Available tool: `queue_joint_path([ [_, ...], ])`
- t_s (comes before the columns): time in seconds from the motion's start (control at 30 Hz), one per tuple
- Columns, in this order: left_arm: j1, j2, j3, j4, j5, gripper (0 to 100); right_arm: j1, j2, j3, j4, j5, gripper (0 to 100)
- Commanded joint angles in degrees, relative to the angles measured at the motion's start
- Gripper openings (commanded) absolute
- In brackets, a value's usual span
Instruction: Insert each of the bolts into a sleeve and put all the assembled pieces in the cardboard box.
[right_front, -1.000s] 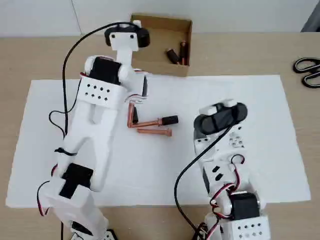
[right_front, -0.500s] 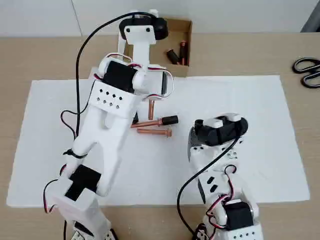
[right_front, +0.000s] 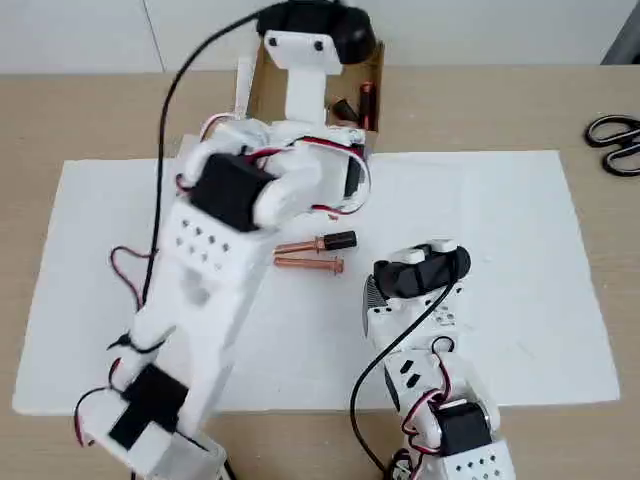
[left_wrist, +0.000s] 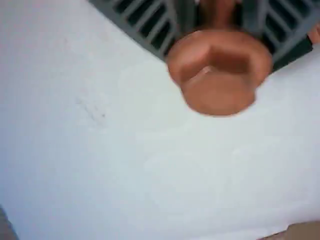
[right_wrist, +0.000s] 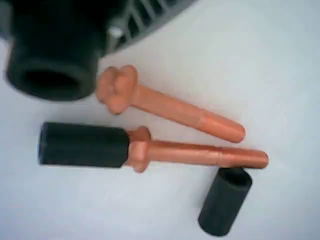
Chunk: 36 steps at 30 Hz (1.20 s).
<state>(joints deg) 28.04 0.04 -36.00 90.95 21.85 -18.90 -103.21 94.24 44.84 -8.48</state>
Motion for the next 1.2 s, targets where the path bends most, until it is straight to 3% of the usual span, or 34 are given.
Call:
queue_joint_path([
  [0.0, 0.1, -7.3, -1.9, 6.2, -0.6, 0, -0.6, -0.7, -0.3, -1.5, -0.7, 0.3],
  [0.1, -2.9, -10.0, 4.1, 6.9, -0.6, 0, -0.6, -0.7, -0.3, -1.5, -0.9, 0.3],
  [0.2, -5.6, -14.0, 13.3, 1.3, 0.3, 0, -0.6, -0.7, -0.3, -1.6, -0.9, 0.3],
  [0.4, -2.4, -32.5, 29.8, -8.8, -1.9, 0, -0.6, -0.7, 0.4, -1.7, -1.0, 0.3],
  [0.53, -5.4, -41.0, 45.8, -13.2, -3.3, 0, -0.6, -0.7, 0.4, -1.7, -1.0, 0.3],
  [0.8, -7.4, -45.9, 76.6, -42.9, -3.3, 1, -0.7, -0.7, 2.3, -5.8, -1.2, 0.3],
  [0.93, -4.7, -45.9, 83.1, -51.1, -3.3, 1, -1.7, -0.7, 2.3, -6.1, -5.5, 0.3],
  [1.17, -0.2, -45.8, 83.8, -56.3, -3.3, 1, -7.3, -0.7, 2.3, -7.3, -6.2, 0.3],
])
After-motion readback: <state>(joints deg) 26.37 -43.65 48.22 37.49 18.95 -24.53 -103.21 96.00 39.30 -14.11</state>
